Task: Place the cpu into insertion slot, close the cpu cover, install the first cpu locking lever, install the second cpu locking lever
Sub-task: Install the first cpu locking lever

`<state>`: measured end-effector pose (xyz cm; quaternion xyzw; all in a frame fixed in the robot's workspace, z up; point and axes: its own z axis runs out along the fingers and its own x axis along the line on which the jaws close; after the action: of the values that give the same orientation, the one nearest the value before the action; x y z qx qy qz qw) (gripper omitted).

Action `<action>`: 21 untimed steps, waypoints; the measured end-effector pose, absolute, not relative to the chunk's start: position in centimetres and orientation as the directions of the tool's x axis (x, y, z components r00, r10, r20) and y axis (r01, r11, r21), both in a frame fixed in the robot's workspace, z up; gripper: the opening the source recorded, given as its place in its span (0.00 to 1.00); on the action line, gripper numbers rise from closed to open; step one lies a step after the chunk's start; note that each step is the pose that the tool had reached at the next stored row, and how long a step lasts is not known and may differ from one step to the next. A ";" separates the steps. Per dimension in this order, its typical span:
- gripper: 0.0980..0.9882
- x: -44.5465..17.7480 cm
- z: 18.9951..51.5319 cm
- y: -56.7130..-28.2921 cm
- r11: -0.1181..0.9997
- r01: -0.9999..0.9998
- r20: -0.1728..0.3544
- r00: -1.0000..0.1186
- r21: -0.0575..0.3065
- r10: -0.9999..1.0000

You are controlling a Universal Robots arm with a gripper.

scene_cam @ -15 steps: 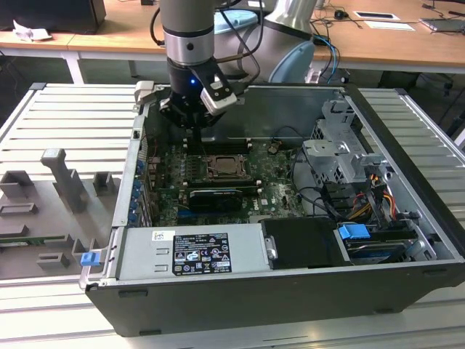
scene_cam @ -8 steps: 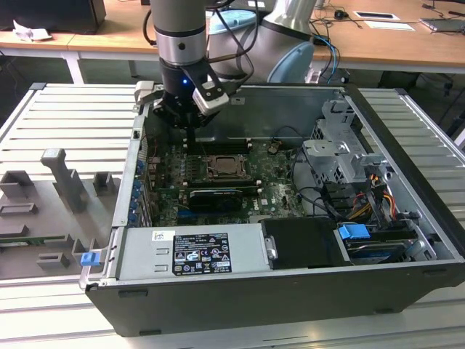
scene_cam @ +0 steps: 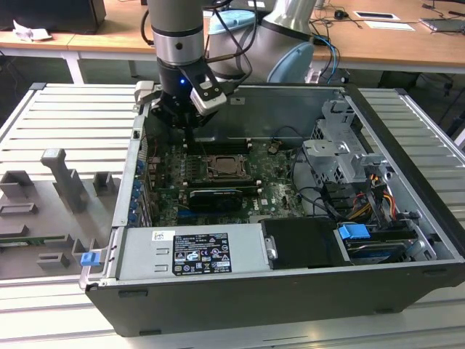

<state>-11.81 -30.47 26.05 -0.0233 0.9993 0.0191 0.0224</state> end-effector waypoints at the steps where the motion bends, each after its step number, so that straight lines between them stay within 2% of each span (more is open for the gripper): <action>1: 0.01 -12.0 26.1 -30.5 0.998 -0.047 -0.046 -0.998 0.037 -0.046; 21: 0.01 -10.9 25.7 -29.5 0.998 -0.047 -0.046 -0.998 0.037 -0.046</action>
<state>-10.86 -29.53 25.70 -0.0233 0.9993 0.0191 0.0224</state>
